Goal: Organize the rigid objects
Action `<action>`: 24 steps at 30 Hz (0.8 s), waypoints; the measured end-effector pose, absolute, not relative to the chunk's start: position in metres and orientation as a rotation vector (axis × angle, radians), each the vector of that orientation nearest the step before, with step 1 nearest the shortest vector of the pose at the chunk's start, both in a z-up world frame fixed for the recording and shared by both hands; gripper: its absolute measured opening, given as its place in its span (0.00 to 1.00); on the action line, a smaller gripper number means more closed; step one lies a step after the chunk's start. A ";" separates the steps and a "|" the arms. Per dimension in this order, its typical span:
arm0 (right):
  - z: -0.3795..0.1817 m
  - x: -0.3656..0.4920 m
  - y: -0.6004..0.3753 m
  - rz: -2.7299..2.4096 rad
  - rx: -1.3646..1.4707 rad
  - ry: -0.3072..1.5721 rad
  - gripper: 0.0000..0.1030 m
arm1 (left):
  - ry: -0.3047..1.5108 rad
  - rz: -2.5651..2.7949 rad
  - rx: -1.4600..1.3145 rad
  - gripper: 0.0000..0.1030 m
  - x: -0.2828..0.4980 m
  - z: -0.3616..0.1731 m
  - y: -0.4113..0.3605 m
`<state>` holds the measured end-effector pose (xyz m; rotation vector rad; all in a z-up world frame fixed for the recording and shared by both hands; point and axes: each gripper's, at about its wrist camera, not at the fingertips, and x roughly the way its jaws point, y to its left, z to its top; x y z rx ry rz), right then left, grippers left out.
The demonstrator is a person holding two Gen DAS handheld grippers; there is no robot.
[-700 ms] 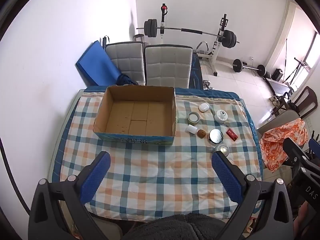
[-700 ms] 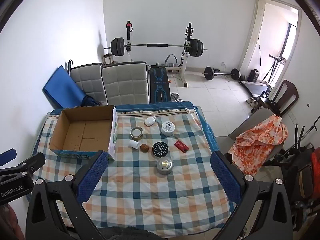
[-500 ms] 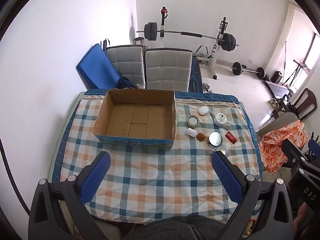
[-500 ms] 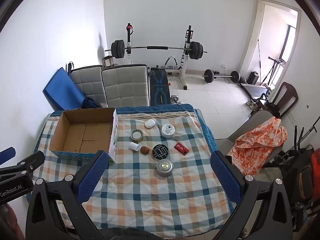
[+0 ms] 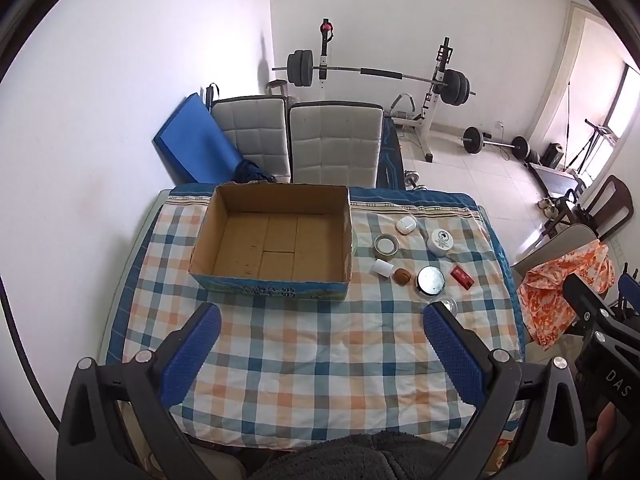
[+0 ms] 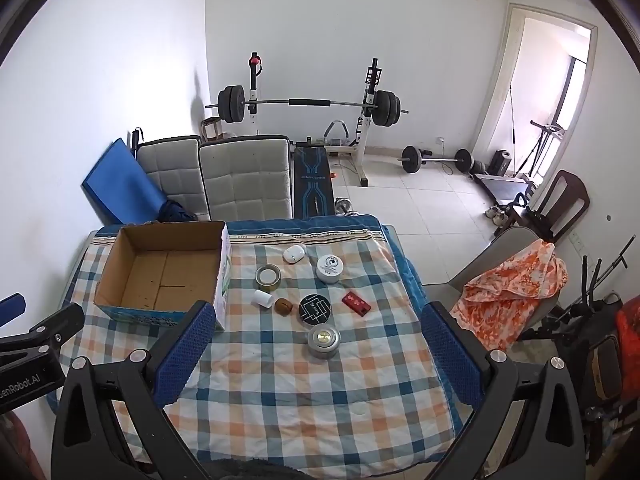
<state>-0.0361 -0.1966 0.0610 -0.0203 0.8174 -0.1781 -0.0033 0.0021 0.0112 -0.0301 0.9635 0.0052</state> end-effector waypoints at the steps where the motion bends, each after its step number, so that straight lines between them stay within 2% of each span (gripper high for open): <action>1: 0.061 -0.035 -0.196 -0.178 -0.019 0.819 1.00 | 0.966 0.005 -0.031 1.00 -0.004 0.010 0.002; 24: 0.048 -0.033 -0.197 -0.189 -0.033 0.830 1.00 | 0.992 0.029 -0.025 1.00 -0.006 -0.001 0.014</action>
